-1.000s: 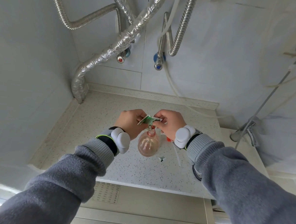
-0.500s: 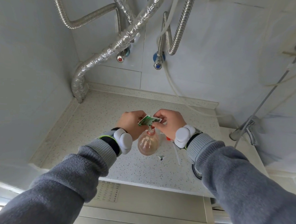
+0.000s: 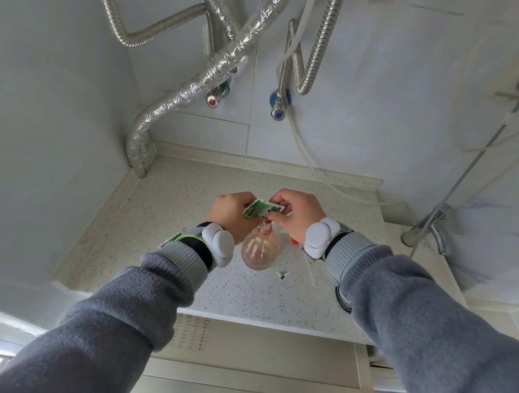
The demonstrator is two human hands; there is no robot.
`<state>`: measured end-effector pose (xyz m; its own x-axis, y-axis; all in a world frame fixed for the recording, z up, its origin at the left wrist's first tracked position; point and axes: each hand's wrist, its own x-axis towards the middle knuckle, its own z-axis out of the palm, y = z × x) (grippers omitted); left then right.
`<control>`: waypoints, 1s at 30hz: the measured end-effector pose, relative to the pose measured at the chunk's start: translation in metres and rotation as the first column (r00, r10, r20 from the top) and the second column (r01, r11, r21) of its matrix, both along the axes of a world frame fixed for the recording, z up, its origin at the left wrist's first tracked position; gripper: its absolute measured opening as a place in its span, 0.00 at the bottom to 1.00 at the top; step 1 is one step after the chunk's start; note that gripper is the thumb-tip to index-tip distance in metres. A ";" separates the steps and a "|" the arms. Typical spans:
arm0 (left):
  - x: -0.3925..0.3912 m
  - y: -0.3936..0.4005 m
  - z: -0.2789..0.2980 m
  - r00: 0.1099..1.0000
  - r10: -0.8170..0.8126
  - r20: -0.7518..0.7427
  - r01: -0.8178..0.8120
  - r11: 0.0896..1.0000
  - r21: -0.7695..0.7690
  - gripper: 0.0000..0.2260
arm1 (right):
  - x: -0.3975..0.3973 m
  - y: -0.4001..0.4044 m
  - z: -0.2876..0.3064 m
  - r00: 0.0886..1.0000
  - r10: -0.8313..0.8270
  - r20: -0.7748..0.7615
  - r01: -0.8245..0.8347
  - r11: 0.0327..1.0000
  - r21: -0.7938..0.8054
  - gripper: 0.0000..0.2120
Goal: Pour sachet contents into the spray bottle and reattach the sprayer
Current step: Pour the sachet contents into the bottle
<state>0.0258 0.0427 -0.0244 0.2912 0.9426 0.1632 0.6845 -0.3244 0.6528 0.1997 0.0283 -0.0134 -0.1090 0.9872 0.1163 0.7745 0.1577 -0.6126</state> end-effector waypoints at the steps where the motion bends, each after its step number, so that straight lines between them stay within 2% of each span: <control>1: -0.001 0.000 0.000 1.000 0.002 -0.002 -0.002 1.000 -0.001 0.07 | -0.001 0.001 -0.001 1.000 0.002 -0.001 -0.002 1.000 0.001 0.07; 8: 0.001 0.001 -0.002 1.000 0.024 -0.012 -0.024 1.000 -0.002 0.05 | 0.000 0.004 -0.005 1.000 -0.008 0.000 0.008 1.000 -0.011 0.07; 12: 0.002 0.000 -0.006 0.997 0.055 0.051 -0.054 0.998 -0.023 0.05 | 0.001 0.004 -0.005 1.000 -0.019 -0.016 0.018 0.999 -0.028 0.09; 19: -0.001 0.001 -0.008 0.934 0.213 0.288 -0.086 0.914 -0.396 0.05 | -0.002 0.009 -0.004 0.996 -0.071 -0.047 0.067 0.995 -0.072 0.08; 22: -0.001 0.000 -0.007 0.900 0.263 0.347 -0.085 0.888 -0.453 0.04 | -0.003 0.011 -0.003 0.992 -0.092 -0.084 0.081 0.990 -0.119 0.07; 26: -0.001 -0.002 -0.007 0.891 0.318 0.324 -0.146 0.876 -0.459 0.08 | -0.006 0.013 -0.003 0.992 -0.103 -0.075 0.090 0.983 -0.160 0.06; 30: -0.002 -0.003 -0.004 0.890 0.323 0.322 -0.136 0.862 -0.489 0.08 | -0.007 0.014 -0.003 0.987 -0.123 -0.103 0.099 0.972 -0.213 0.06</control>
